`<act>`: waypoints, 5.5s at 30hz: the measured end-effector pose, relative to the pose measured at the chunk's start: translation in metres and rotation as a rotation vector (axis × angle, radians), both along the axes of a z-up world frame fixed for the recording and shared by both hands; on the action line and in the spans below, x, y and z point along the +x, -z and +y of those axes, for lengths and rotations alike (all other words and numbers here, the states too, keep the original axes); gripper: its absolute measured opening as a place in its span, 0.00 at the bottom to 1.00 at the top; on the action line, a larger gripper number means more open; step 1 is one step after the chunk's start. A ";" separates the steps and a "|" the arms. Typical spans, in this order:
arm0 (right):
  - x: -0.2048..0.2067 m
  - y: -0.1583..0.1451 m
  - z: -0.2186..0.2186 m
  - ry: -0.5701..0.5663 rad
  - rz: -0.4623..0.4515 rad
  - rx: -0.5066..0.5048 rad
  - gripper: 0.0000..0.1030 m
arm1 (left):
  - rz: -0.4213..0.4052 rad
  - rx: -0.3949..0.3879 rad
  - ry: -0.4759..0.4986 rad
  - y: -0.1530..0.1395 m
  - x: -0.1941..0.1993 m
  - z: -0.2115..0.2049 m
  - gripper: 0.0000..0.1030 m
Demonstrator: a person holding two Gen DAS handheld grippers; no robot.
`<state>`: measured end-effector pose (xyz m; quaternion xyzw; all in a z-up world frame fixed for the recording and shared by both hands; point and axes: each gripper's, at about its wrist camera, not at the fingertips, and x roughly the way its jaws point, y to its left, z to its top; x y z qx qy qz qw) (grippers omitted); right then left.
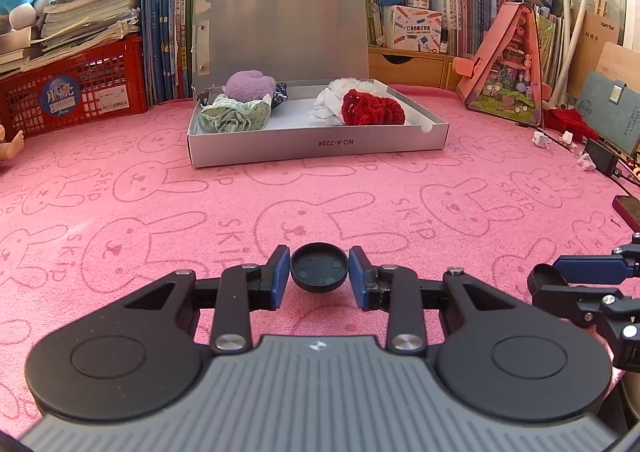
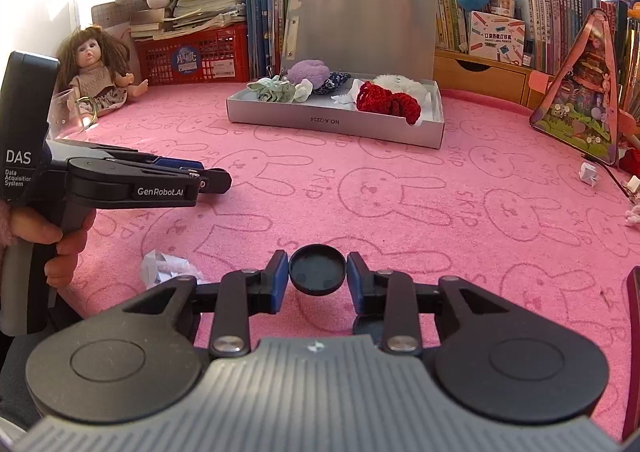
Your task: Organize objects
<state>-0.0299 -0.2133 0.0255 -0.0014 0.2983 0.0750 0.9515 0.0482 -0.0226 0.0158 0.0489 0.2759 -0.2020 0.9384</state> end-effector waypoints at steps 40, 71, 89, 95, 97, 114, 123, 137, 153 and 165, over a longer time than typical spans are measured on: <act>0.193 -0.038 -0.041 0.166 0.018 0.140 0.37 | -0.061 -0.015 -0.073 -0.041 0.141 -0.044 0.36; 0.265 0.002 -0.052 0.213 0.142 0.175 0.36 | 0.027 0.018 -0.135 -0.007 0.213 -0.046 0.36; 0.307 -0.002 -0.073 0.265 0.134 0.160 0.38 | 0.047 0.065 -0.215 0.001 0.266 -0.042 0.36; 0.297 -0.001 -0.077 0.261 0.128 0.177 0.55 | 0.038 0.080 -0.197 -0.001 0.255 -0.044 0.43; 0.292 -0.003 -0.076 0.261 0.125 0.177 0.55 | 0.035 0.080 -0.193 -0.004 0.249 -0.043 0.55; 0.181 -0.036 -0.059 0.144 0.028 0.129 0.70 | -0.054 0.006 -0.056 -0.054 0.127 -0.028 0.77; 0.100 -0.037 -0.046 0.098 -0.040 0.064 0.75 | -0.035 -0.075 0.051 -0.049 0.032 -0.016 0.82; 0.005 -0.015 -0.033 0.126 -0.119 0.004 0.83 | -0.011 -0.057 0.084 -0.013 -0.075 -0.001 0.84; -0.033 0.017 -0.025 0.192 -0.115 -0.052 0.85 | -0.056 0.034 0.122 0.010 -0.113 -0.015 0.87; -0.044 0.029 -0.019 0.184 -0.091 -0.053 0.58 | -0.012 0.027 0.103 0.024 -0.111 -0.015 0.87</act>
